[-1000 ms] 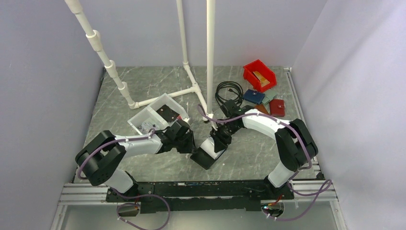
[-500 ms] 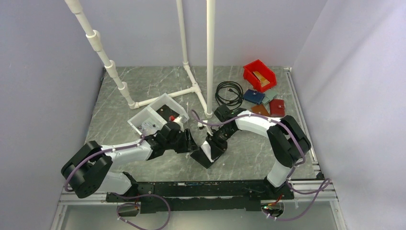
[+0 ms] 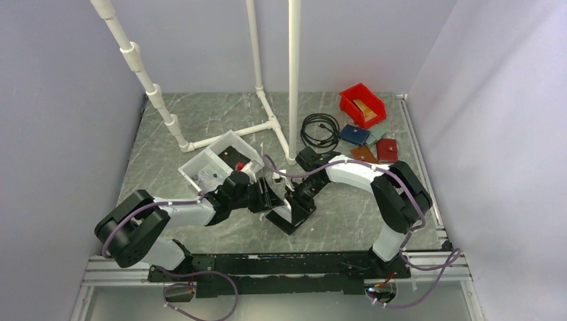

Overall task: Take the credit cards out of the card holder
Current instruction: Open the card holder at the center of the board.

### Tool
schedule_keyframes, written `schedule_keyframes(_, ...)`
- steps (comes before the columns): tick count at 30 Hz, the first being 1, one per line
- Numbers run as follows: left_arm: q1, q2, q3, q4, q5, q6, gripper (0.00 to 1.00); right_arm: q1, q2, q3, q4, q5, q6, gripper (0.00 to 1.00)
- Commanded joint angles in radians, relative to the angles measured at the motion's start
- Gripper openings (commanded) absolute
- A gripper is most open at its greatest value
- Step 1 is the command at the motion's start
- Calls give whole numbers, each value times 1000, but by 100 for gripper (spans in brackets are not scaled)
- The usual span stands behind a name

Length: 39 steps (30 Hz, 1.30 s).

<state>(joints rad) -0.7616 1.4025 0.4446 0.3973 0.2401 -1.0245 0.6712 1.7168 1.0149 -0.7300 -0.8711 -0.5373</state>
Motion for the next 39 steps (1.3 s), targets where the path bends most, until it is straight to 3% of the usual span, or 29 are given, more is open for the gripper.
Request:
schedule_keyframes(1,4,18,7,85,25,-23,53,4,-11,39,-18,-64,-48,34)
schedule_keyframes(9,1,63,91,-119,11,38,28,1,-30,50,-23,-53,-56,34)
schedule_keyframes(15,3,87,115,-186,8,81,10,-41,-70,35,14,-3,-29,35)
schedule_keyframes(25,1,73,117,-239,-15,111,10,-92,-75,4,104,211,74,34)
schedule_keyframes(39,1,86,109,-216,-3,105,12,-91,-52,4,107,266,92,38)
